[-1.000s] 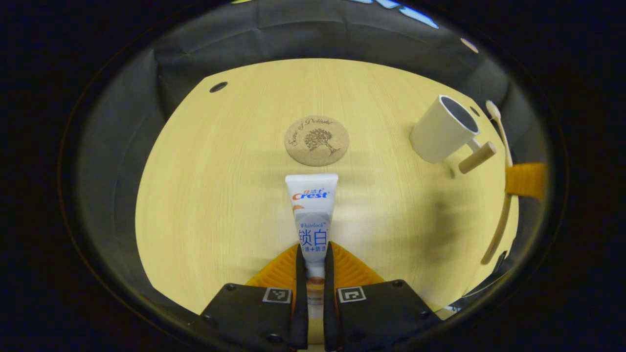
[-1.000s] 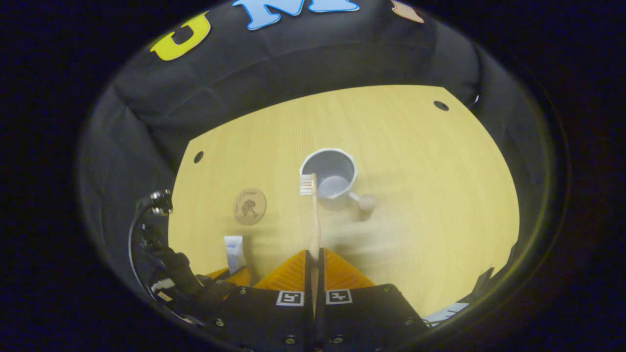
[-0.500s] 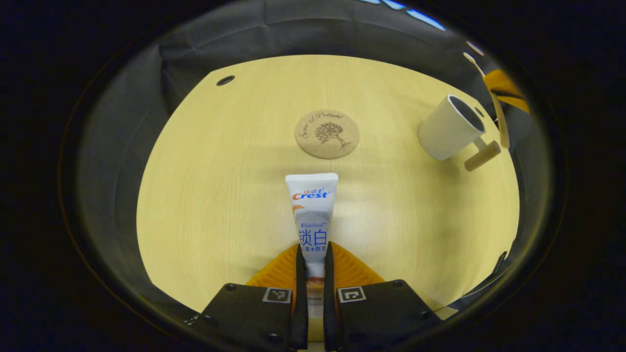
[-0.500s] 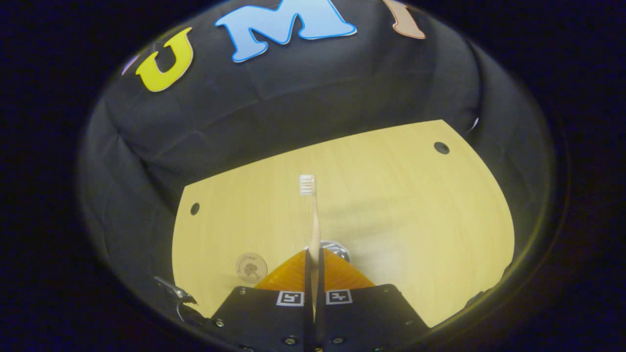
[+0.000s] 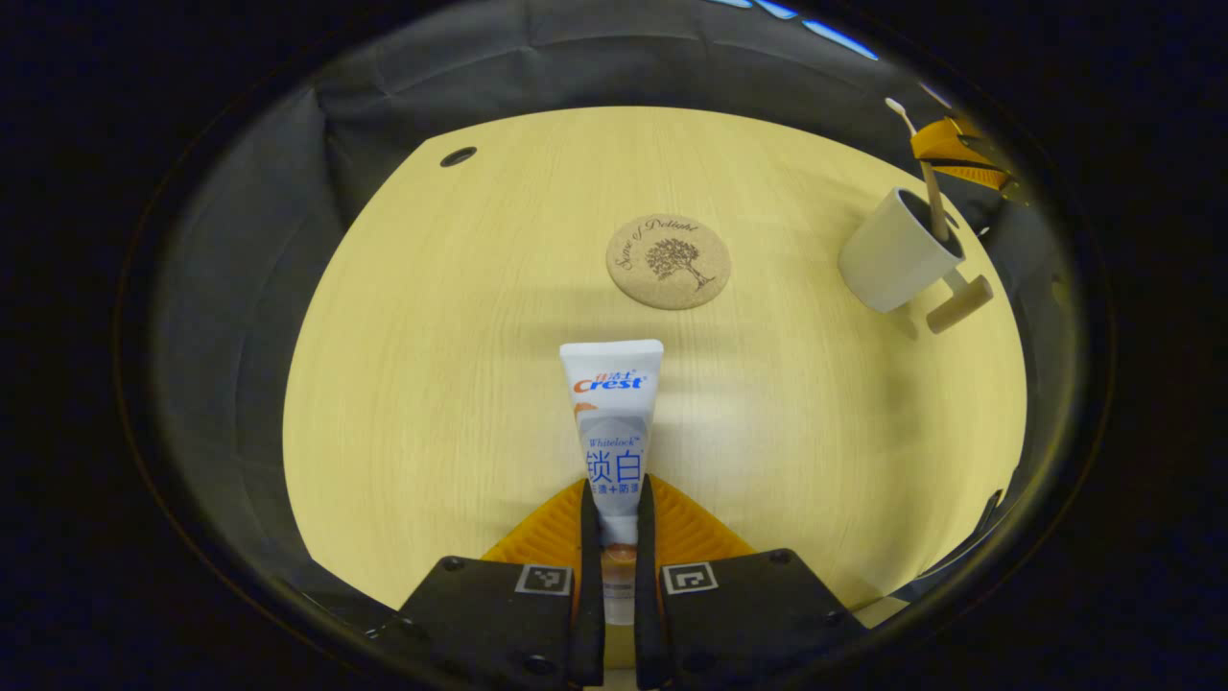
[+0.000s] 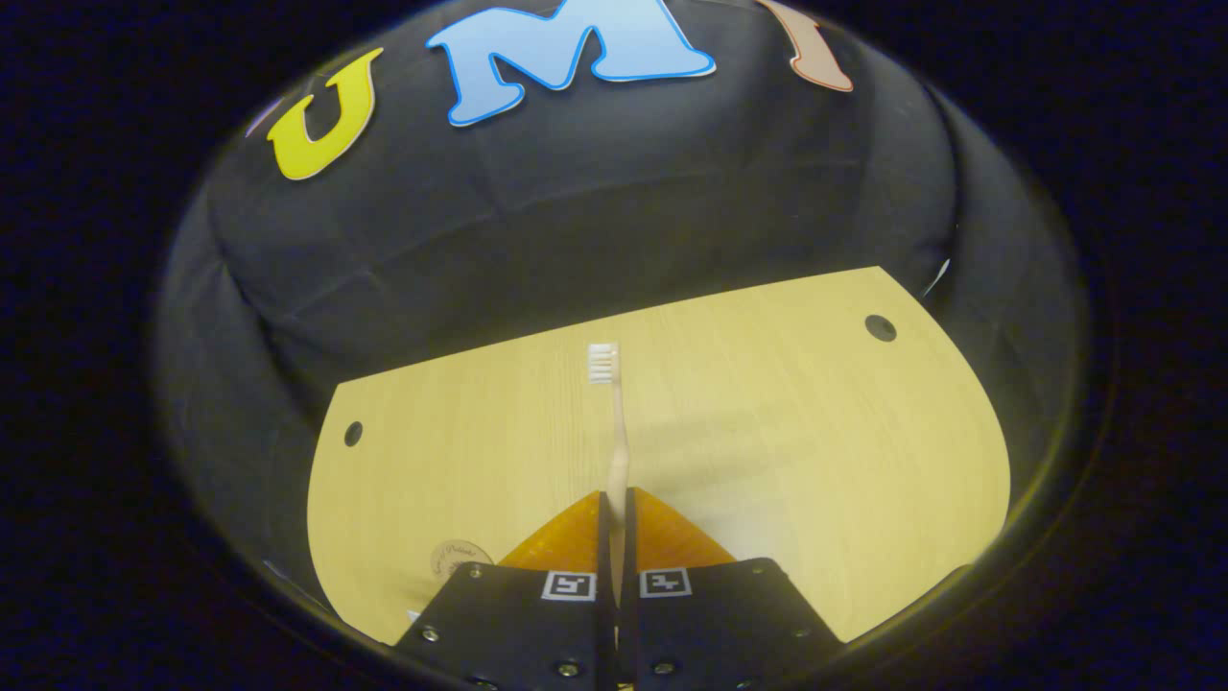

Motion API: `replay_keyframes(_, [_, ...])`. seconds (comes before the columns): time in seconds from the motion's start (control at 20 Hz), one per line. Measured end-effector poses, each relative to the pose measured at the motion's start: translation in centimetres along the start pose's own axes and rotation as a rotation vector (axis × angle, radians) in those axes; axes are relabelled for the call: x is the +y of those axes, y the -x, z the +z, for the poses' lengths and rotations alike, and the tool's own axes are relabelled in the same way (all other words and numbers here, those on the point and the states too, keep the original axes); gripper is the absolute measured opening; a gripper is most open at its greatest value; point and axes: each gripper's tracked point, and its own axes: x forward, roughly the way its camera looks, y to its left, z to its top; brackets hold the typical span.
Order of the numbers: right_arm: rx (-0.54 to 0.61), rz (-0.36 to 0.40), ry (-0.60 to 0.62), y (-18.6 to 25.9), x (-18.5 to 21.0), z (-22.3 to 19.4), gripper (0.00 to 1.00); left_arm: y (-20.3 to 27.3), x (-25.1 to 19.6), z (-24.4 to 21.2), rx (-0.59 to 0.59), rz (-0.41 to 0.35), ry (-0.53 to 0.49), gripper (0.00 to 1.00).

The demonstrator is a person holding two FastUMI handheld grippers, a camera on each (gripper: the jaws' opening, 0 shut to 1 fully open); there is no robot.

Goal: Put the toothbrush and toothpaste on the desktop into the cup, then pick up the cup and place it on the coaster on the desktop.

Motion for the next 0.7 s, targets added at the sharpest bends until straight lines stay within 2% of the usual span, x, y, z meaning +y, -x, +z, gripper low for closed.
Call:
replay_keyframes(0.25, [0.01,0.018,-0.017,-0.5,-0.1,-1.7,0.04,0.8,-0.5,1.4,-0.039,0.004,-0.032,0.22])
replay_keyframes(0.4, [0.023,0.019,-0.03,0.0,-0.8,-2.6,0.06,1.1,-0.7,1.9,-0.056,0.012,-0.047,0.2])
replay_keyframes(0.7, [0.029,0.038,-0.058,1.6,-1.1,-3.1,0.06,2.3,-1.4,3.7,-0.098,-0.014,-0.023,0.17])
